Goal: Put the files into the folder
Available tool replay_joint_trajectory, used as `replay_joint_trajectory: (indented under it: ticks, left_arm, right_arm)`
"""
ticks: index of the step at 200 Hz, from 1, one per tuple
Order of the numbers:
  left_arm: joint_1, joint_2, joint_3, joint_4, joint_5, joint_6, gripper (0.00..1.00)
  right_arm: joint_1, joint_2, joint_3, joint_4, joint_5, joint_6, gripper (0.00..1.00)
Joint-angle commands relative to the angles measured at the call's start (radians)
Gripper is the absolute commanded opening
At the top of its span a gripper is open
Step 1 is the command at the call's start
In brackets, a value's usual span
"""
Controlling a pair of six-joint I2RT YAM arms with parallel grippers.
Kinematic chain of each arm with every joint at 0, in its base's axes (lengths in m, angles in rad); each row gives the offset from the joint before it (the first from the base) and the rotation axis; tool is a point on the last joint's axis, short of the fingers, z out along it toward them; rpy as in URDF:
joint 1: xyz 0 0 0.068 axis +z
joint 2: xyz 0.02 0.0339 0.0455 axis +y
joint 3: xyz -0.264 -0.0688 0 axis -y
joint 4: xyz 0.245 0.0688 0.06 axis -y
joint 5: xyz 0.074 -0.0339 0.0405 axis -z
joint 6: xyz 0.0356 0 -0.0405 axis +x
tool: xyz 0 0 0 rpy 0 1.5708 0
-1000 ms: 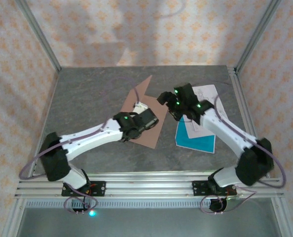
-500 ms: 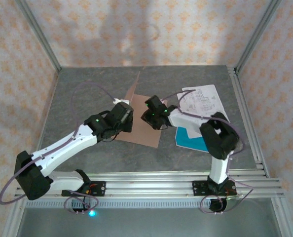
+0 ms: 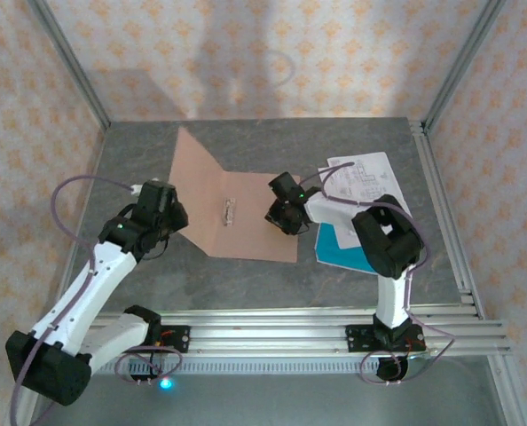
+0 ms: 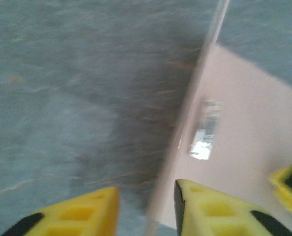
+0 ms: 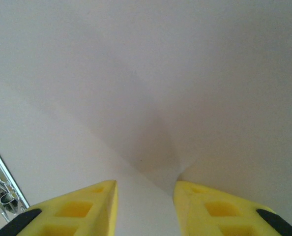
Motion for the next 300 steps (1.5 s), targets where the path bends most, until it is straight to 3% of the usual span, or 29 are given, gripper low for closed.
replay_joint_trajectory:
  ticks: [1,60,98,124,150,170,186,225,262,300]
  left_arm:
    - [0.109,0.023,-0.082,-0.11,0.019,-0.054,0.49]
    - [0.39,0.231,-0.191,0.046,0.286,-0.07,0.52]
    - [0.455,0.293,-0.186,0.068,0.386,-0.121,0.59]
    - [0.444,0.148,-0.142,-0.015,0.338,-0.147,0.61]
    - [0.34,0.015,-0.065,-0.094,0.274,-0.146,0.64]
    - [0.244,0.025,-0.043,-0.093,0.302,-0.153,0.61]
    - [0.147,0.062,-0.059,-0.026,0.331,-0.175,0.57]
    - [-0.057,0.259,-0.014,0.138,0.346,-0.191,0.48]
    - [-0.213,0.508,0.152,0.148,0.295,-0.121,0.44]
    - [-0.331,0.689,0.297,0.068,0.165,-0.093,0.41]
  right_arm:
    - [-0.029,0.018,-0.028,-0.143,0.014,-0.074,0.37]
    - [-0.044,0.029,-0.019,-0.177,0.006,-0.148,0.36]
    - [-0.044,0.027,0.003,-0.189,0.007,-0.178,0.36]
    - [-0.044,-0.048,0.024,-0.198,0.028,-0.239,0.44]
    - [-0.044,-0.186,0.028,-0.258,0.115,-0.3,0.57]
    - [-0.043,-0.272,0.004,-0.331,0.174,-0.337,0.58]
    - [-0.043,-0.321,-0.052,-0.363,0.189,-0.35,0.53]
    - [-0.044,-0.403,-0.238,-0.378,0.181,-0.349,0.34]
    - [-0.039,-0.396,-0.286,-0.397,0.196,-0.368,0.34]
    - [-0.033,-0.331,-0.263,-0.404,0.192,-0.409,0.33]
